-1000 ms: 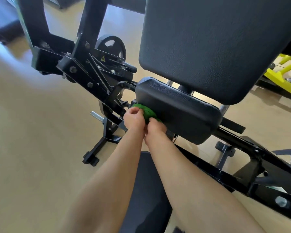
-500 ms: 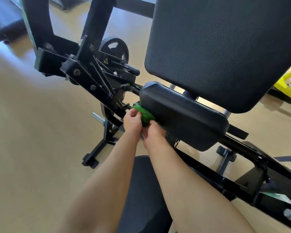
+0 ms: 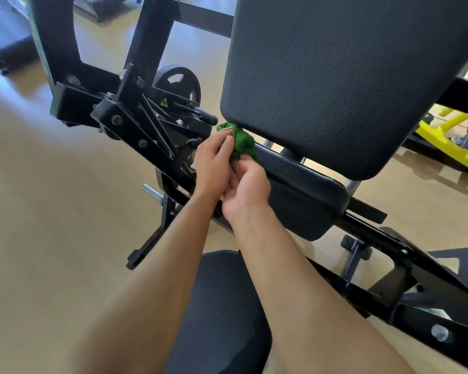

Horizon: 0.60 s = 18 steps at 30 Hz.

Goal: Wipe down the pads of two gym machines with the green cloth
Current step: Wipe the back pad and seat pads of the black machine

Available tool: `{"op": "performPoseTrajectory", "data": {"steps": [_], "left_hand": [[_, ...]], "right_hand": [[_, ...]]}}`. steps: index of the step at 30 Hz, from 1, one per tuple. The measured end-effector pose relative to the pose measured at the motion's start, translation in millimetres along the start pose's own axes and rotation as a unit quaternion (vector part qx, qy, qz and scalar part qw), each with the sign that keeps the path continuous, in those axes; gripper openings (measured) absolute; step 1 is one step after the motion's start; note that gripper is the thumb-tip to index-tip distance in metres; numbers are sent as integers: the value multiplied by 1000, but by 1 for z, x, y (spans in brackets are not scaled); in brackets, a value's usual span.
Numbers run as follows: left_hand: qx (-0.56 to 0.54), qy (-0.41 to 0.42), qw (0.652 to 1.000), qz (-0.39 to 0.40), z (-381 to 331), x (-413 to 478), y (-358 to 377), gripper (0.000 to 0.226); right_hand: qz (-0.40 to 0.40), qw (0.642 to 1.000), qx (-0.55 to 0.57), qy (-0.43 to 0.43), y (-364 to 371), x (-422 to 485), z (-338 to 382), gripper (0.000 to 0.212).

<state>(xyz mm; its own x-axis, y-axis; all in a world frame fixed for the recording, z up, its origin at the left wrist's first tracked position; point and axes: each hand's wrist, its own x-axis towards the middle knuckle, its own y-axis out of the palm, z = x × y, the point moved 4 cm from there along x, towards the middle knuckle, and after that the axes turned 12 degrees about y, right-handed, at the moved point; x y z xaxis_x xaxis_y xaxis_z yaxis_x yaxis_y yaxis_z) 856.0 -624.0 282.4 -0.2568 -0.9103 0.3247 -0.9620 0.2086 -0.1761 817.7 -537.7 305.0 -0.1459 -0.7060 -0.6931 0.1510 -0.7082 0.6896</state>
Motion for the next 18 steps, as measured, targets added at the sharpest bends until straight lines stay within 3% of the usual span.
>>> {"op": "performPoseTrajectory", "data": {"steps": [3,6,11,15,18], "left_hand": [[172,111,978,42,2,-1,9,36],[202,116,972,35,-4,9,7,33],[17,-91,996,11,20,27,0,29],[-97,-277,951,-101,68,10,-6,28],[-151,-362,914,-103,95,-25,2,54]], "right_hand": [[-74,995,-50,-34,-22,-10,6,25],[-172,976,-132,-10,-46,-13,9,22],[-200,964,-164,63,-77,-2,-1,23],[-214,956,-180,83,-99,7,-8,21],[-225,954,-175,91,-118,17,-10,19]]}}
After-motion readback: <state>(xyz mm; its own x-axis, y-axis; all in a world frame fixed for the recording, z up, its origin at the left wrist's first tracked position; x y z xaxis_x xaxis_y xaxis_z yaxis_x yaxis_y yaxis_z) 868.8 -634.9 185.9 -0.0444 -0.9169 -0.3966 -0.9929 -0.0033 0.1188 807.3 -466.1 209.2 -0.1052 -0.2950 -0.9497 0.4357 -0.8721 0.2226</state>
